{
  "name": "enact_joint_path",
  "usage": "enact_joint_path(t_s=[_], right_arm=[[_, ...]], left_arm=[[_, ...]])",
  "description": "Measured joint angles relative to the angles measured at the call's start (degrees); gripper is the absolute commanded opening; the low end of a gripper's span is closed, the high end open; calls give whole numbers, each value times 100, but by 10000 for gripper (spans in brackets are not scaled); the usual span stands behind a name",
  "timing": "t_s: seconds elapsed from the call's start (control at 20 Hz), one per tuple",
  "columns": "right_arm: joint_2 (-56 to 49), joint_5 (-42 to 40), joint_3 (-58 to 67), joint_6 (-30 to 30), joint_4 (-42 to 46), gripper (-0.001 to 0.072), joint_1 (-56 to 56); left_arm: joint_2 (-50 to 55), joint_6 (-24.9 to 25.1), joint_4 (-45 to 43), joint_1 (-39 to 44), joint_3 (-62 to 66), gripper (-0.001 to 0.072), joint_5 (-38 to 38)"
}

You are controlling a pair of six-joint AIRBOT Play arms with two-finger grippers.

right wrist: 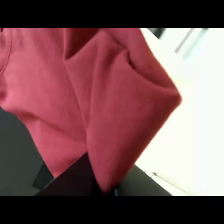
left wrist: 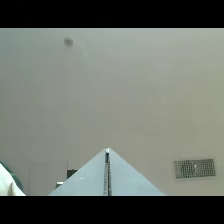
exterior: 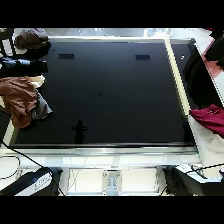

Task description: Fold the shirts.

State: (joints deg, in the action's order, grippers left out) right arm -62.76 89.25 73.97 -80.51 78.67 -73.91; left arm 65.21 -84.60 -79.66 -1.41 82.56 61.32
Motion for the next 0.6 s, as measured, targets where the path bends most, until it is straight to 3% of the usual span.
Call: enact_joint_path(t_s=[0.15, 0.25, 0.6], right_arm=[[35, 188, -50, 15, 247, 205, -66], [52, 448, -15, 15, 254, 418, -87], [61, 1110, 1217, -260, -645, 413, -103]], left_arm=[[0, 0, 2, 0, 0, 13, 2], [0, 0, 2, 0, 0, 13, 4], [4, 0, 31, 0, 0, 14, 4]])
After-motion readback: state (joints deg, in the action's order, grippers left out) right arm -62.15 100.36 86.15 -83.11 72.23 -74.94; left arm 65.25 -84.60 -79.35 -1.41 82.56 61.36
